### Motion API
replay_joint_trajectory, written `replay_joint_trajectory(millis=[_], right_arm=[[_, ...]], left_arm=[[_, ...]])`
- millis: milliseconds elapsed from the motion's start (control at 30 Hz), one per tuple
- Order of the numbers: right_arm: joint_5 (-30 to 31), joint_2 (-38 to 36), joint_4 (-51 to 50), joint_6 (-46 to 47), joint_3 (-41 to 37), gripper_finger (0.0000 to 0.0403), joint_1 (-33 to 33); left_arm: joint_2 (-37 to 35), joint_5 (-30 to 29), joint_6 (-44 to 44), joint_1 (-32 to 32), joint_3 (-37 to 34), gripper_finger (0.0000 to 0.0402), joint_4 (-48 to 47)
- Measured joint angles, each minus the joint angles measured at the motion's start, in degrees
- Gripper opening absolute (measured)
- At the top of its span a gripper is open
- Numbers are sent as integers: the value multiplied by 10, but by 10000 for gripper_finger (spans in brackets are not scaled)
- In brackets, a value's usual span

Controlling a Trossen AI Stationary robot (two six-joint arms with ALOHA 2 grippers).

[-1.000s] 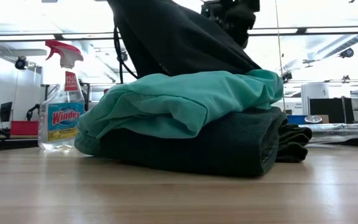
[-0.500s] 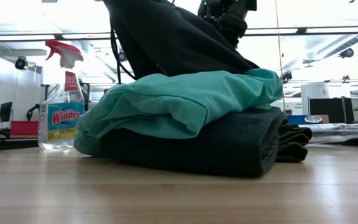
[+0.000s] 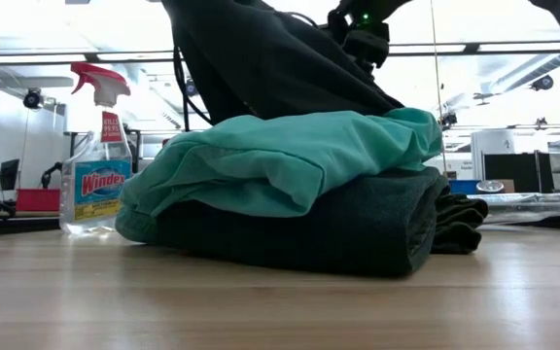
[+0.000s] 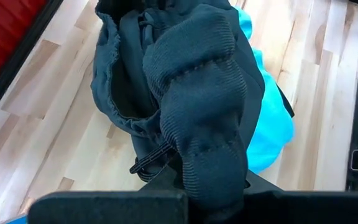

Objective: Fold Laundry from Bin
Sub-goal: Fold the black shorts

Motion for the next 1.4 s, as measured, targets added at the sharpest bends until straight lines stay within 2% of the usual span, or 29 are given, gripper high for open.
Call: replay_joint_trajectory(millis=[100,133,233,333,467,567,733,1167,1400], right_arm=[[-1,1,1,-23,0,49,0],[-1,0,1,-29,0,30,0],[-4,-10,2,-21,2,13,0],[-10,-40,3,-13,12,9,-3],[-17,-96,34,-1,39,9,-6],[-16,-138,98,21,60,8,-7],[-16,-189,212,75,99,8,-7],[6,-230,254,106,203,8,-7],[5,-231,261,104,266,8,-7]], left_arm=[[0,-13,-4,0,0,0,0],[0,-14,-9,0,0,0,0],[0,-28,-34,-5,4,0,7],[1,-65,-31,-24,26,0,25],[1,-159,-9,-50,74,0,9],[1,-212,9,-56,116,0,5],[9,-264,47,-56,190,0,9],[92,-267,192,-62,358,0,46],[83,-264,321,-78,337,0,173]])
